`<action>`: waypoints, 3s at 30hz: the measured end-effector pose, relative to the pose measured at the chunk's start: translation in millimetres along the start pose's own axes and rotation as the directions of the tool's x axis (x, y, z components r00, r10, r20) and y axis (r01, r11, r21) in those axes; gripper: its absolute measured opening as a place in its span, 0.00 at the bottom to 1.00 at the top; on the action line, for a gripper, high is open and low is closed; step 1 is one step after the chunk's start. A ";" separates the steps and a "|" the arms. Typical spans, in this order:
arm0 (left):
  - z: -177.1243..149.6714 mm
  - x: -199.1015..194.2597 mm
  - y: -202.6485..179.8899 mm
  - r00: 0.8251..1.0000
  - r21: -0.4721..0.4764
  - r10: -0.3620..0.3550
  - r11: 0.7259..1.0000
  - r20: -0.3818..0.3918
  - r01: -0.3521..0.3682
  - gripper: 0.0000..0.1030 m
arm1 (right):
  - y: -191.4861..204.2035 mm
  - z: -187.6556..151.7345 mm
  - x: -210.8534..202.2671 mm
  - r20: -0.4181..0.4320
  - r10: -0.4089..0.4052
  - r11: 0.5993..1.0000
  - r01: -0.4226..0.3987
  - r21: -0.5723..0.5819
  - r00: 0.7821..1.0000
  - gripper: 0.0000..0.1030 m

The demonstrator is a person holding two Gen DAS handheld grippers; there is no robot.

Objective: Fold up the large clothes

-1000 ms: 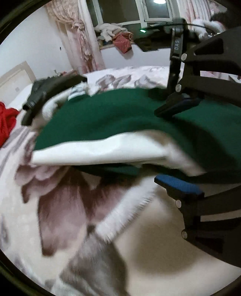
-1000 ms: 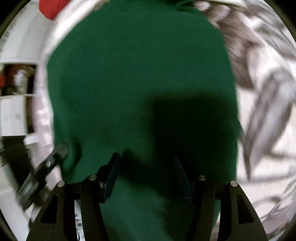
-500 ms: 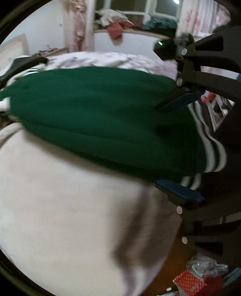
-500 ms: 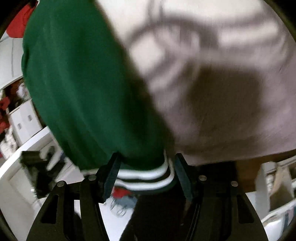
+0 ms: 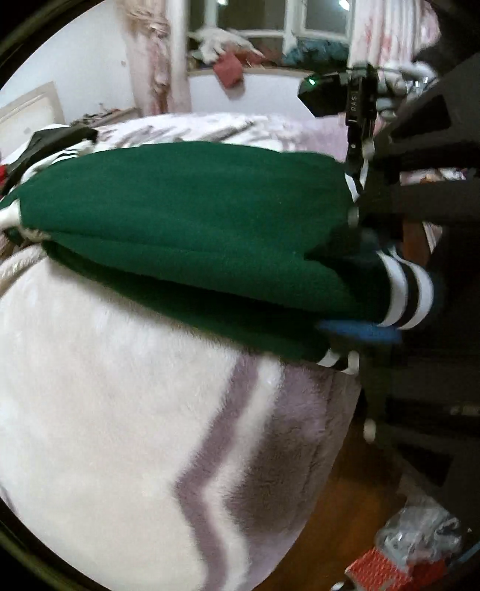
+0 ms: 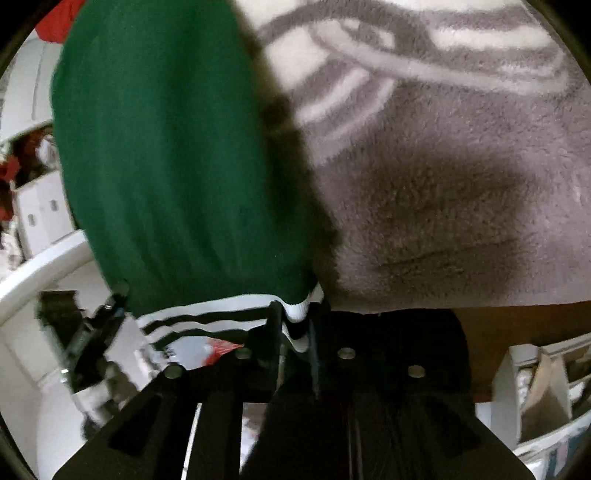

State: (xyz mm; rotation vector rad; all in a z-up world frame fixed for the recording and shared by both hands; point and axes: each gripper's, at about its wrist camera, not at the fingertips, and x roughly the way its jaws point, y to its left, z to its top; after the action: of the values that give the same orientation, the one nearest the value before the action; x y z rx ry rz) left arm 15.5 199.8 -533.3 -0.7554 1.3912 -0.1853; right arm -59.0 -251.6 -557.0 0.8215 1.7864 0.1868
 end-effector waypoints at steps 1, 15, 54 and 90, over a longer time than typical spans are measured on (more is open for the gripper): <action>-0.1 1.6 6.5 1.000 -0.013 -0.030 0.999 0.000 0.030 0.64 | 0.9 6.0 -0.5 0.018 0.038 0.999 -0.038 -0.003 0.999 0.46; -9.0 35.6 15.4 0.976 -0.047 -0.215 0.975 0.046 0.217 0.69 | 6.6 45.5 89.9 -0.079 0.426 0.903 -0.429 -0.028 0.901 0.73; 401.4 27.5 -115.9 0.890 0.054 -0.379 0.924 0.254 0.378 0.23 | 257.0 419.2 -190.2 0.324 0.405 0.914 -0.392 -0.109 0.855 0.28; 289.3 -12.6 -90.6 0.822 -0.114 0.332 0.942 0.463 -0.316 1.00 | 185.4 521.8 -113.8 0.150 0.217 0.946 -0.170 -0.274 0.965 1.00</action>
State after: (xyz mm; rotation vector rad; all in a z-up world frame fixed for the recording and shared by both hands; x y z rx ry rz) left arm 309.5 245.2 -473.4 -0.5289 1.0256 0.2808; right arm 501.9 -320.1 -574.4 0.7974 1.4740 0.4535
